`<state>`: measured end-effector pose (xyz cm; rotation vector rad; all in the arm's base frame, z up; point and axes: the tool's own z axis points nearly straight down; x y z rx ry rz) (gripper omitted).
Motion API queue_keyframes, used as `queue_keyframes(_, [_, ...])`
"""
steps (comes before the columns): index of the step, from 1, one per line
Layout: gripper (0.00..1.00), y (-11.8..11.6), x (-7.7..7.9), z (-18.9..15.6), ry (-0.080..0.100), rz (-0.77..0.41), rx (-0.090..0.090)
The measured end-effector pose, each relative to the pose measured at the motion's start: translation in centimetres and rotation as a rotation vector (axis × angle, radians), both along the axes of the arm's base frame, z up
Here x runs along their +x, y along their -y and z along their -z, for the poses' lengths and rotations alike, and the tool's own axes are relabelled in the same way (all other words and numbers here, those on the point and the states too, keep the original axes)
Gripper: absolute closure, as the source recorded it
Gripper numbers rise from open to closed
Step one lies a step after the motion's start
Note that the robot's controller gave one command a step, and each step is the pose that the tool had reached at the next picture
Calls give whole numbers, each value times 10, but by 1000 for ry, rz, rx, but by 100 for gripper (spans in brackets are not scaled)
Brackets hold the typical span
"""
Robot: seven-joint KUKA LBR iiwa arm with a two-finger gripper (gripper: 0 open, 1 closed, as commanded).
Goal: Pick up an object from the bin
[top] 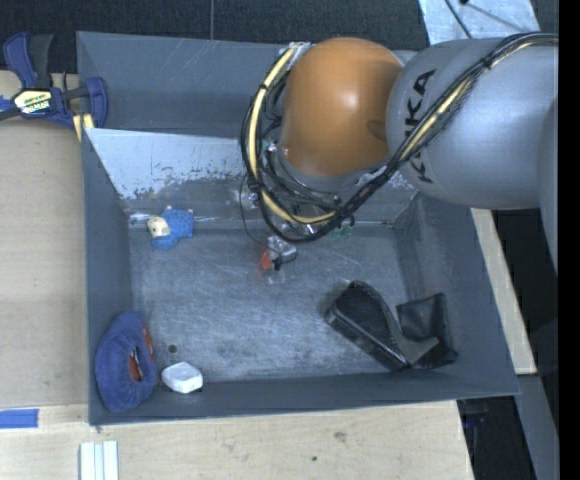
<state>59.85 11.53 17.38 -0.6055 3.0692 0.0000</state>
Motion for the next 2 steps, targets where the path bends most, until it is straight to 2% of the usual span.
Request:
queue_keyframes(1, [0,48,26,23,-8,-122,-4])
queue_keyframes(2, [0,55,17,88,-17,-140,-3])
